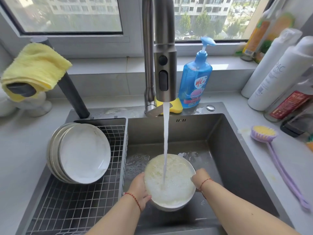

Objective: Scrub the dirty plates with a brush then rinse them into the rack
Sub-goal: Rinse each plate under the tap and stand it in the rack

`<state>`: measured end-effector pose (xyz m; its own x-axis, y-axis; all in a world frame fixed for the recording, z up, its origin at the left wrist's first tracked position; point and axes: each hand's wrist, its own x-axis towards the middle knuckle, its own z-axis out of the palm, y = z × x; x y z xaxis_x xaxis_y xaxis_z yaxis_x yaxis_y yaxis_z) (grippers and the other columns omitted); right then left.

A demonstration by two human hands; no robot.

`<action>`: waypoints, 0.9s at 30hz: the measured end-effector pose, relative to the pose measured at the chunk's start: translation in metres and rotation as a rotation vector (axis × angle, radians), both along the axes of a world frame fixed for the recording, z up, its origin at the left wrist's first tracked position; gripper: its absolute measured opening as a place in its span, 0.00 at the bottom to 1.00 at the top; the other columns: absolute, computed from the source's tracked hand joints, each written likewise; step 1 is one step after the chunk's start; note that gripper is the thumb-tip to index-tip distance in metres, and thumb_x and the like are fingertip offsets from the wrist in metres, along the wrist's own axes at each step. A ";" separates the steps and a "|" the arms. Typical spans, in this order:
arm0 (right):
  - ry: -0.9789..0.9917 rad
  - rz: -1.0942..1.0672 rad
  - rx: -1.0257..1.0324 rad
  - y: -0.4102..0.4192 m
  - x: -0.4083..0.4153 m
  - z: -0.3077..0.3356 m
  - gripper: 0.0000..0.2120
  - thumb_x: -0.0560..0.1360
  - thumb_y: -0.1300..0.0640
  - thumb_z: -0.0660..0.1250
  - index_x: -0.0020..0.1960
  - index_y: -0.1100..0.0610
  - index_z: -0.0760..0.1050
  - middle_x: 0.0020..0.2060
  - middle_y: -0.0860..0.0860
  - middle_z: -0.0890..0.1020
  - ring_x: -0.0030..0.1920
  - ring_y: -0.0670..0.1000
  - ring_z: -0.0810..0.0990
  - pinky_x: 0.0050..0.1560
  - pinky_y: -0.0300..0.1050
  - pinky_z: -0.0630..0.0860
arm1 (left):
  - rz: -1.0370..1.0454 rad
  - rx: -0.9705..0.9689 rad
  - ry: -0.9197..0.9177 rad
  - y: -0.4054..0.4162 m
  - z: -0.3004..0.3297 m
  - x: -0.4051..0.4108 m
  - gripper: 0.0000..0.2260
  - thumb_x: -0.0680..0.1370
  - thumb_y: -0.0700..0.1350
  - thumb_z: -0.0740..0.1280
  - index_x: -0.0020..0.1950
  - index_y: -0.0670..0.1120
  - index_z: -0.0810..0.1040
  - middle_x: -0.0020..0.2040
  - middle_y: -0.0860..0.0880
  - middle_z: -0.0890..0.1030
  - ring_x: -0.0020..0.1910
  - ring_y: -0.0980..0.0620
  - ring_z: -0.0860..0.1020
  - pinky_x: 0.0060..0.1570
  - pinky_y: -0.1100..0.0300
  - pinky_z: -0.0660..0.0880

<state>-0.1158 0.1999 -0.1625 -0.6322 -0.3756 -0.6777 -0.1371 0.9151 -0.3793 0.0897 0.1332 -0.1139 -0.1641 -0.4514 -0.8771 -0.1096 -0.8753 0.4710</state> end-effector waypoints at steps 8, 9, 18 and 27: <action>-0.114 -0.069 -0.191 0.022 -0.001 0.011 0.17 0.70 0.74 0.51 0.42 0.67 0.78 0.42 0.63 0.81 0.45 0.64 0.82 0.38 0.55 0.83 | 0.012 0.020 0.007 0.001 0.007 0.003 0.19 0.84 0.48 0.60 0.70 0.37 0.71 0.47 0.43 0.78 0.52 0.44 0.76 0.55 0.51 0.76; -0.108 -0.081 -0.214 0.024 -0.001 0.015 0.18 0.70 0.74 0.51 0.43 0.68 0.79 0.42 0.64 0.82 0.45 0.64 0.82 0.39 0.56 0.82 | 0.005 0.013 0.009 0.003 0.006 0.003 0.15 0.83 0.46 0.61 0.65 0.38 0.74 0.47 0.43 0.80 0.50 0.45 0.78 0.49 0.53 0.78; -0.102 -0.164 -0.443 0.039 -0.008 0.048 0.18 0.70 0.74 0.57 0.54 0.60 0.77 0.48 0.58 0.81 0.44 0.59 0.83 0.39 0.51 0.83 | 0.124 0.106 0.350 0.026 0.021 0.005 0.16 0.84 0.52 0.58 0.65 0.44 0.74 0.59 0.38 0.79 0.55 0.36 0.79 0.39 0.43 0.81; 0.034 0.142 -0.485 0.050 0.011 0.074 0.14 0.73 0.63 0.64 0.55 0.48 0.72 0.50 0.45 0.81 0.51 0.49 0.81 0.51 0.48 0.80 | 0.048 -0.260 0.353 0.027 0.025 0.013 0.17 0.85 0.42 0.57 0.70 0.59 0.70 0.64 0.46 0.77 0.58 0.37 0.80 0.41 0.43 0.81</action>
<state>-0.1047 0.2497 -0.0889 -0.5707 -0.7261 -0.3835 -0.2675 0.6059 -0.7492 0.1025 0.1600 -0.0888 -0.4069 -0.6639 -0.6274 0.1354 -0.7231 0.6773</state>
